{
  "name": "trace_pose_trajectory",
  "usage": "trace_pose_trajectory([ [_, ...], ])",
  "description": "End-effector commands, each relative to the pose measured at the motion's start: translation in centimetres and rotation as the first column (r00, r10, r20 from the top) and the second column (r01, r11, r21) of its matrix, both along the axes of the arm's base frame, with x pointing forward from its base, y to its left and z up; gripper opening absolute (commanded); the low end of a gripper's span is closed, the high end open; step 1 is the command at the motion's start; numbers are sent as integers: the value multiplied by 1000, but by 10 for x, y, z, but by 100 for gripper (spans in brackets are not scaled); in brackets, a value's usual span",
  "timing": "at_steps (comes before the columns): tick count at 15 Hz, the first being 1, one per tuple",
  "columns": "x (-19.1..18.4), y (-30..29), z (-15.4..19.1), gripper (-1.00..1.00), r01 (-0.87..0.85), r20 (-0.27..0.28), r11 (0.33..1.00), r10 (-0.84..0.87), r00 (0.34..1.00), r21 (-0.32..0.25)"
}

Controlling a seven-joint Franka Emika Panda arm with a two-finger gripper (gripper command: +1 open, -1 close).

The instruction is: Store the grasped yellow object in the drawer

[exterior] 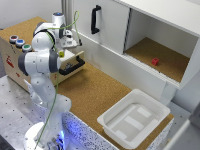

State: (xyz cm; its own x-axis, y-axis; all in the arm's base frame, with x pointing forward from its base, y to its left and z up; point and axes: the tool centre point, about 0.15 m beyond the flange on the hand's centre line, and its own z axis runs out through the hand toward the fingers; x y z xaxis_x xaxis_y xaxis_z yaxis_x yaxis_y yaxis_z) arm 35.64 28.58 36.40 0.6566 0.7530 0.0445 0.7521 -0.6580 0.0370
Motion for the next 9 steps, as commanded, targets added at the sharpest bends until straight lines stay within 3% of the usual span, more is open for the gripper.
trace_pose_trajectory([
  [1,8,4,-10,-100,215,12,972,-217,976,95],
  [3,9,3,-18,-100,293,-6,952,-294,956,92],
  [5,7,-4,-26,-100,416,-25,909,-416,909,17],
  [6,4,-5,-32,-100,479,-69,876,-475,877,60],
  [7,9,1,-27,-100,469,-40,882,-468,883,36],
  [8,9,2,-27,-100,500,-50,865,-499,865,21],
  [9,8,2,-32,-100,537,-83,841,-532,842,60],
])
